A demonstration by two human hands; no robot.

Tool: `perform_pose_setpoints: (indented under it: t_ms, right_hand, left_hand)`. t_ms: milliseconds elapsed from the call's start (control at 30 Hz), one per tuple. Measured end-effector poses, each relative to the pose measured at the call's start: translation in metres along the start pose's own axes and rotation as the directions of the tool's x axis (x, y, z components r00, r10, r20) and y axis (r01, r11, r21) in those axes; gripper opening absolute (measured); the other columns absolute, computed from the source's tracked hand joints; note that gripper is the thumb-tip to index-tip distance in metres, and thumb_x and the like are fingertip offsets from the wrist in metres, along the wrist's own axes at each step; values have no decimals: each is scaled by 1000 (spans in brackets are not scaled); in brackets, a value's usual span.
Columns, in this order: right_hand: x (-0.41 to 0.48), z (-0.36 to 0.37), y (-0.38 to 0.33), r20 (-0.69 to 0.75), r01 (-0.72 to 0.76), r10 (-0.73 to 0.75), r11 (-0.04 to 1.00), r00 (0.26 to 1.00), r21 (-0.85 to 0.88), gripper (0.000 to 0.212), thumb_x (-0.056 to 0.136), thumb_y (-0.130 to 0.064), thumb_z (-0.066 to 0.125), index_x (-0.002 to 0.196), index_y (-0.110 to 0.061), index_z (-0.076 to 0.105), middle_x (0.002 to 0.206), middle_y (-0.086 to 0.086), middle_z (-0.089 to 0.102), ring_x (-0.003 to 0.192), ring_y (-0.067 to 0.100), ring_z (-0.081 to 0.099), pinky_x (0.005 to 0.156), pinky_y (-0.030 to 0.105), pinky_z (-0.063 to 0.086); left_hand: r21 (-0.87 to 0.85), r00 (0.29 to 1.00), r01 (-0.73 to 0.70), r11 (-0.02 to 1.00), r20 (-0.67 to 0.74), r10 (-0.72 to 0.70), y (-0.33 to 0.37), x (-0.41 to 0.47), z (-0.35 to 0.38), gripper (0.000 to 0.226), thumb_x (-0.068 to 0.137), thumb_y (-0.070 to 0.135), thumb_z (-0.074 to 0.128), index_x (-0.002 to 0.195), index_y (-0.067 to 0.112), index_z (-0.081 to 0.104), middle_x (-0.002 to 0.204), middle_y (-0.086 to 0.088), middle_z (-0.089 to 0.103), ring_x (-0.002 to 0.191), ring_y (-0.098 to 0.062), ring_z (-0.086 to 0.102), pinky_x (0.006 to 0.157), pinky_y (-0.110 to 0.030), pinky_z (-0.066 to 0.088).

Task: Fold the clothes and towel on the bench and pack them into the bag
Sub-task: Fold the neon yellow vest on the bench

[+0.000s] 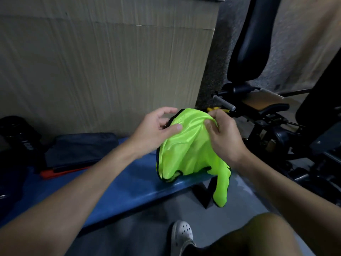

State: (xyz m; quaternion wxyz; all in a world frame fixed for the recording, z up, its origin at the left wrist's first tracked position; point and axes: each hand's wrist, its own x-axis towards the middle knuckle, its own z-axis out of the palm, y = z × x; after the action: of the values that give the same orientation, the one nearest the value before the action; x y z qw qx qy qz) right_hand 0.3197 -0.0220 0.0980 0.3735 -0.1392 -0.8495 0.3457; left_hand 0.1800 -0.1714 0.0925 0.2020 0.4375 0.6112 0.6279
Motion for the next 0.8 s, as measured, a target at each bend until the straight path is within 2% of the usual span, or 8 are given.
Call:
perform_pose_setpoints:
  t_ms: [67, 167, 233, 367, 567, 633, 733, 800]
  right_hand:
    - [-7, -10, -5, -30, -23, 25, 999, 999, 38, 12, 98, -6, 51, 91, -14, 56, 66, -11, 48, 54, -1, 44, 50, 13, 32]
    - [-13, -23, -3, -36, -51, 53, 998, 998, 42, 10, 98, -5, 52, 93, -11, 58, 67, -9, 49, 54, -1, 43, 50, 13, 32]
    - [-14, -31, 0, -13, -49, 49, 999, 999, 13, 9, 98, -6, 52, 92, -10, 58, 68, -8, 50, 55, -1, 44, 52, 14, 32]
    - [-12, -38, 3, 83, -71, 76, 995, 994, -68, 22, 98, -8, 53, 82, -23, 54, 70, -7, 53, 60, -1, 45, 58, 21, 37]
    - [-4, -23, -28, 303, -87, 3, 961, 953, 264, 21, 92, -8, 65, 112, -13, 62, 102, 9, 71, 98, 17, 66, 86, 34, 50]
    - [-4, -17, -29, 324, -46, -35, 970, 945, 238, 8, 94, -6, 62, 94, -11, 68, 89, 9, 72, 82, 15, 65, 78, 36, 51]
    - [-5, -11, -23, 277, -62, -8, 968, 961, 243, 21, 97, -6, 57, 80, -18, 62, 75, 6, 64, 69, 14, 55, 67, 37, 45]
    - [-5, -8, -18, 237, -67, 10, 970, 971, 233, 24, 98, -6, 55, 79, -21, 58, 70, 0, 58, 63, 6, 50, 61, 28, 41]
  left_hand:
    - [44, 999, 41, 998, 29, -43, 0, -11, 4, 37, 87, 0, 70, 117, 18, 58, 104, -14, 74, 89, -21, 69, 85, -40, 57]
    - [134, 998, 60, 989, 14, -63, 4, -19, 7, 11, 86, 4, 72, 95, 10, 69, 89, -9, 74, 80, -15, 66, 80, -35, 55]
    - [147, 998, 52, 988, -40, -46, 13, -20, 8, 3, 86, 10, 74, 83, 10, 72, 85, -16, 73, 77, -21, 61, 77, -40, 50]
    - [136, 990, 29, 990, -142, -9, 39, -18, 12, 3, 86, 7, 74, 84, 6, 72, 91, -28, 71, 77, -24, 60, 75, -40, 48]
    - [225, 988, 19, 974, -156, 17, 64, -15, 22, 5, 85, 10, 77, 81, 10, 74, 73, -4, 73, 65, -8, 62, 64, -26, 51]
    - [240, 988, 33, 970, -153, 4, 66, -18, 22, 3, 84, 11, 77, 85, 9, 75, 78, -7, 75, 68, -10, 65, 67, -28, 52]
    - [227, 988, 86, 970, -146, -54, 63, -27, 15, 7, 85, 7, 76, 91, 9, 74, 79, -3, 75, 69, -6, 67, 66, -21, 55]
    - [260, 982, 144, 955, -153, -107, 59, -35, 4, 9, 84, 6, 77, 91, 10, 74, 79, -1, 74, 69, -5, 67, 68, -21, 55]
